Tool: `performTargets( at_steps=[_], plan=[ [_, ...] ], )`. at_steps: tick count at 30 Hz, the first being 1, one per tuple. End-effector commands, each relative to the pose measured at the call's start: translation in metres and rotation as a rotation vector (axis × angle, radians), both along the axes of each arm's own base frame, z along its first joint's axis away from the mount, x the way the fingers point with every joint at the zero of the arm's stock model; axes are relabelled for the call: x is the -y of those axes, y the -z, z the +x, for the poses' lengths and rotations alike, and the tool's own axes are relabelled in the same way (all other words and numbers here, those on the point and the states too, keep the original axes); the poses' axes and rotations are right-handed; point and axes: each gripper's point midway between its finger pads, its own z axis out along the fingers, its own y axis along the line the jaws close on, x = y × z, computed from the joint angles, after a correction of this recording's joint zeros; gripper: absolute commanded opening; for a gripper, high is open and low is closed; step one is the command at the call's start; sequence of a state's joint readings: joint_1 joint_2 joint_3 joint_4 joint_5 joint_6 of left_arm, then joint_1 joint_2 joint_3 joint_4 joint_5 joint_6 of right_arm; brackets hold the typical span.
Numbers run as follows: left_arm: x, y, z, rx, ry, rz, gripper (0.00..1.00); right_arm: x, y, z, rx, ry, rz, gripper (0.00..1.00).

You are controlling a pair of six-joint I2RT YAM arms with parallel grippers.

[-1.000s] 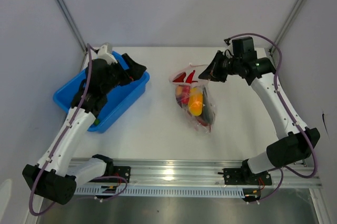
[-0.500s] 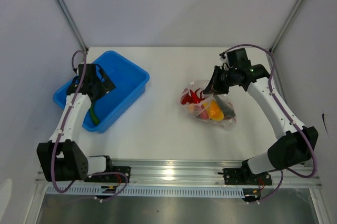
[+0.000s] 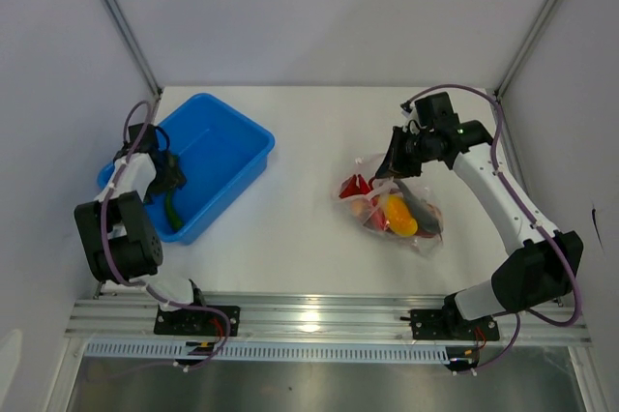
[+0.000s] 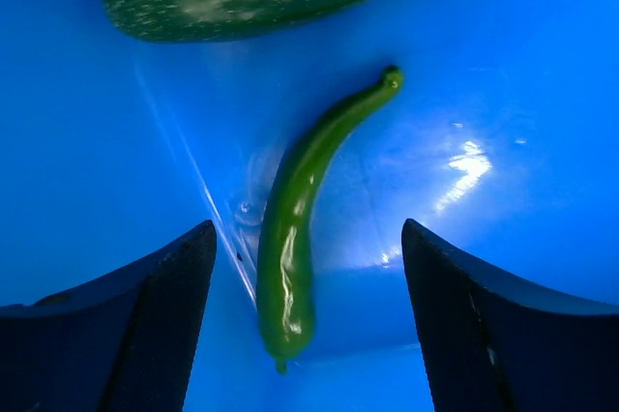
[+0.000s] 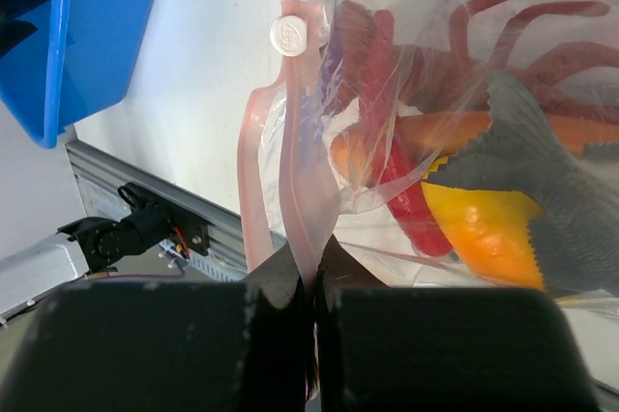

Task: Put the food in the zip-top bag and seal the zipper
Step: Pick up the fake vegetable from the bin.

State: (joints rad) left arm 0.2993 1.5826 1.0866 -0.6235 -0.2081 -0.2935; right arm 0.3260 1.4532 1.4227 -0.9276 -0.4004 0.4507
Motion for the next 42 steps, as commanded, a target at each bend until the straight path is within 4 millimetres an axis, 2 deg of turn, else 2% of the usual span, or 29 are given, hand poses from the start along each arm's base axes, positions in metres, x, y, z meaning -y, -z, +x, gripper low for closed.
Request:
performTargets(
  at_steps=[1, 3, 5, 11, 14, 21, 26, 28, 30, 34, 36, 37, 38, 40, 41, 42],
  plan=[
    [-0.018, 0.006, 0.009, -0.026, 0.056, 0.058, 0.78, 0.0, -0.012, 0.003, 0.056, -0.011, 0.019, 0.0],
    [-0.021, 0.012, 0.008, -0.048, 0.071, 0.076, 0.75, 0.002, -0.009, 0.004, 0.049, -0.004, 0.019, 0.0],
    [-0.018, 0.021, 0.014, -0.043, 0.123, 0.061, 0.66, 0.003, -0.009, 0.004, 0.047, 0.002, 0.024, 0.0],
    [-0.021, 0.035, 0.018, -0.099, 0.17, 0.059, 0.62, 0.006, -0.008, 0.007, 0.042, 0.015, 0.029, 0.0],
    [-0.02, 0.04, 0.024, -0.117, 0.192, 0.039, 0.47, 0.006, -0.006, 0.008, 0.032, 0.021, 0.03, 0.0],
    [-0.014, 0.051, 0.029, -0.129, 0.209, -0.016, 0.31, 0.007, -0.011, 0.009, 0.037, 0.032, 0.029, 0.0],
    [-0.007, 0.05, 0.031, -0.111, 0.2, -0.052, 0.14, 0.009, -0.014, 0.01, 0.039, 0.05, 0.025, 0.0],
    [-0.005, 0.042, 0.034, -0.091, 0.196, -0.06, 0.05, 0.009, -0.016, 0.011, 0.043, 0.057, 0.024, 0.0],
    [-0.003, 0.031, 0.039, -0.06, 0.204, -0.066, 0.01, 0.011, -0.019, 0.013, 0.047, 0.071, 0.021, 0.0],
    [0.0, -0.002, 0.048, 0.019, 0.193, -0.072, 0.01, 0.011, -0.026, 0.014, 0.05, 0.091, 0.021, 0.0],
    [0.004, -0.028, 0.054, 0.085, 0.182, -0.077, 0.01, 0.012, -0.029, 0.016, 0.048, 0.11, 0.024, 0.0],
    [0.009, -0.037, 0.055, 0.114, 0.184, -0.097, 0.01, 0.012, -0.031, 0.017, 0.049, 0.117, 0.026, 0.0],
    [0.015, -0.054, 0.058, 0.181, 0.173, -0.12, 0.01, 0.011, -0.033, 0.018, 0.047, 0.127, 0.034, 0.0],
    [0.036, -0.066, 0.059, 0.258, 0.198, -0.203, 0.01, 0.01, -0.037, 0.02, 0.044, 0.138, 0.047, 0.0],
    [0.044, -0.085, 0.06, 0.327, 0.185, -0.231, 0.01, 0.008, -0.037, 0.02, 0.035, 0.142, 0.053, 0.0],
    [0.053, -0.085, 0.057, 0.352, 0.19, -0.268, 0.01, 0.007, -0.044, 0.022, 0.038, 0.152, 0.067, 0.0]
  ],
)
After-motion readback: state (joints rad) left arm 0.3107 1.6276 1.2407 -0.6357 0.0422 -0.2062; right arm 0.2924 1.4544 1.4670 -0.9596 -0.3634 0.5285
